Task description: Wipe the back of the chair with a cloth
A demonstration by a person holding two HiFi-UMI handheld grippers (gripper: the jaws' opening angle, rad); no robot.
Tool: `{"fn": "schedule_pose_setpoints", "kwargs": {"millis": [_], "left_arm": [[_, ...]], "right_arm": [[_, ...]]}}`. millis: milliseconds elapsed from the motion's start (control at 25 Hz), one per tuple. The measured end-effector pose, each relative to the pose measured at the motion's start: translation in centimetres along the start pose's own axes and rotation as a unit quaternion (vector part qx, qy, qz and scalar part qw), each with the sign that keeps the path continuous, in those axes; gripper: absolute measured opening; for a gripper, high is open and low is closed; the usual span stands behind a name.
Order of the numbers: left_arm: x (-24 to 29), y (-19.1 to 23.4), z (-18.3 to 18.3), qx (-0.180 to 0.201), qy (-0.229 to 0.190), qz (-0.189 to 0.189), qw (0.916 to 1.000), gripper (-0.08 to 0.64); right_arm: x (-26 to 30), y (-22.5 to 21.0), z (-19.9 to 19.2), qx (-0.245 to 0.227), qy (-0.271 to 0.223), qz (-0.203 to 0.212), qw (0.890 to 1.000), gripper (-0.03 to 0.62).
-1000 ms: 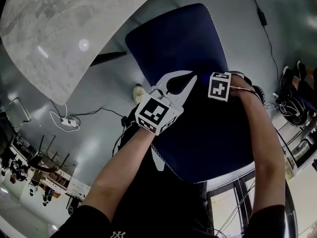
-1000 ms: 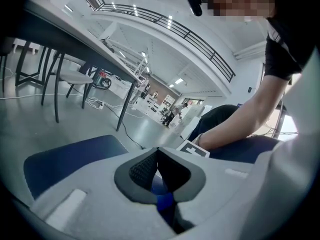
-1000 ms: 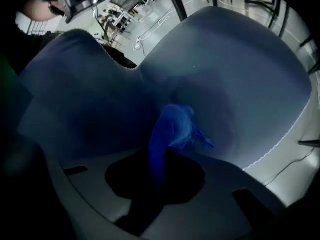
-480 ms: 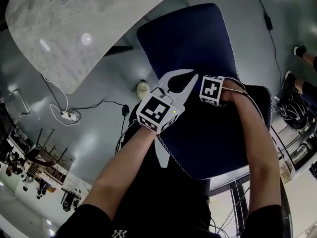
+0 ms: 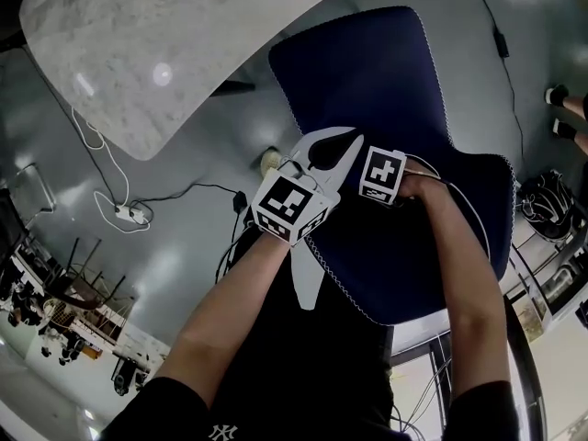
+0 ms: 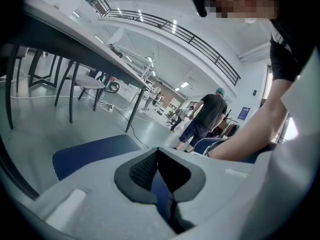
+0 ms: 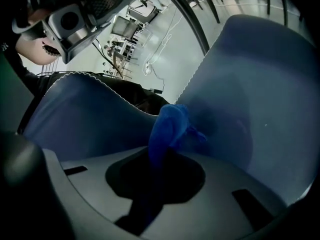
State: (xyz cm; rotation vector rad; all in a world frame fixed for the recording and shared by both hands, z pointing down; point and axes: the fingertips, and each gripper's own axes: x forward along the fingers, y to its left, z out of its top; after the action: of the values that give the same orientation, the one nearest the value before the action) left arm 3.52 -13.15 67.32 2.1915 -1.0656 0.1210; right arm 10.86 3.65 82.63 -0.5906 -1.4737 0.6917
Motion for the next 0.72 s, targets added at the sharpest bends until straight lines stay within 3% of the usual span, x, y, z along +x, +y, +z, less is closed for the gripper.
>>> {"fn": "schedule_pose_setpoints", "kwargs": {"millis": [280,480,720], "left_arm": [[-1.6,0.5,-0.4,-0.002,-0.006,0.004,1.0000,0.009],[-2.6,0.6,0.3,0.003,-0.010,0.005,0.9999,0.009],[-2.3,-0.5,0.9,0.003,-0.018,-0.007,0.9998,0.009]], "right_arm": [[0.5,3.0,3.4,-0.009,-0.047,0.035,0.998,0.061],[-1.0,5.2,6.3,0.003,-0.117,0.081,0.990,0.060],[-6.0,1.5,0.9,0.031,-0.109,0.005,0.994,0.060]]}}
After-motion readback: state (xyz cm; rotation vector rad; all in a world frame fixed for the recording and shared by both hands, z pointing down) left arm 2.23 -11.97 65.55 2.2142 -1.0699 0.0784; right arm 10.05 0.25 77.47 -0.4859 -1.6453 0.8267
